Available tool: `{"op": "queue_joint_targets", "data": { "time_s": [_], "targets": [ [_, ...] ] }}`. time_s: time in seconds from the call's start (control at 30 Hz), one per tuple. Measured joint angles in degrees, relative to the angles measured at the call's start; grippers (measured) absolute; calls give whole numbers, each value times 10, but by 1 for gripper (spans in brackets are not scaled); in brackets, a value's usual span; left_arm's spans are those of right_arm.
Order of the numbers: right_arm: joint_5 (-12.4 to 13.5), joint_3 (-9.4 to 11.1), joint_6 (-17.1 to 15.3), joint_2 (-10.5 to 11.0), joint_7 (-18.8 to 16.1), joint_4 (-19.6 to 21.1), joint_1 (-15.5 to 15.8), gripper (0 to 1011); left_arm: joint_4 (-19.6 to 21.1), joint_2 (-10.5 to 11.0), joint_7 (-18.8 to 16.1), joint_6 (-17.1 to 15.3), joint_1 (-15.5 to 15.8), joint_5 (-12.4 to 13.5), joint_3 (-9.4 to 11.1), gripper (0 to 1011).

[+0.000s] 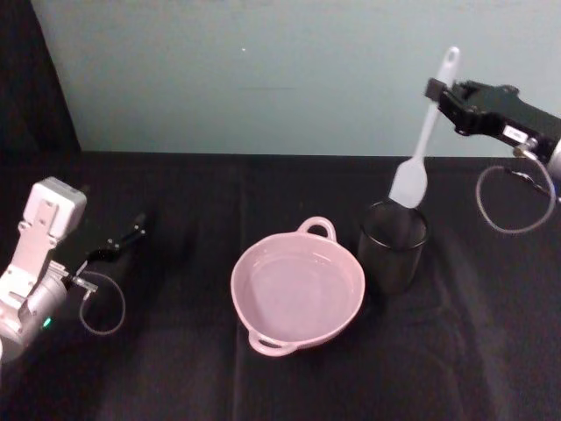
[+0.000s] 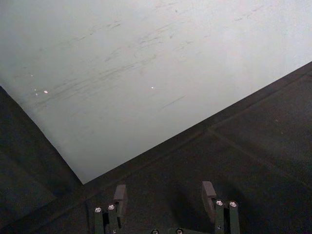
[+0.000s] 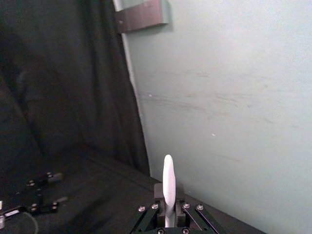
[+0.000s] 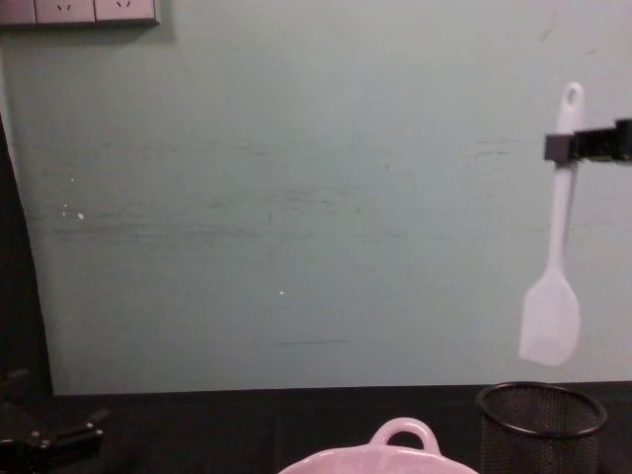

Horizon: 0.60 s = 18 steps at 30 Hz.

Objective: Use the one hand to pick up the spoon and stir the clear water in the bowl.

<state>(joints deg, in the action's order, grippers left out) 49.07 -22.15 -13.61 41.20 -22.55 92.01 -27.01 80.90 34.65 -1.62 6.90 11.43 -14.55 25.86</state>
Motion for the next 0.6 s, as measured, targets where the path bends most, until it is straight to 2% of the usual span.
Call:
{"op": "queue_joint_targets", "data": {
  "time_s": [0.23, 0.4, 0.53, 0.6],
  "targets": [
    [-12, -11, -10, -8, -11, 20, -16, 113, 0, 0, 0, 0, 0, 0, 0, 1005],
    [-22, -35, -10, -24, -36, 22, -31, 113, 0, 0, 0, 0, 0, 0, 0, 1005],
    [-34, -55, 3, -38, -53, 13, -34, 113, 0, 0, 0, 0, 0, 0, 0, 1005],
    [-49, -66, 24, -48, -58, 7, -31, 113, 0, 0, 0, 0, 0, 0, 0, 1005]
  ]
}}
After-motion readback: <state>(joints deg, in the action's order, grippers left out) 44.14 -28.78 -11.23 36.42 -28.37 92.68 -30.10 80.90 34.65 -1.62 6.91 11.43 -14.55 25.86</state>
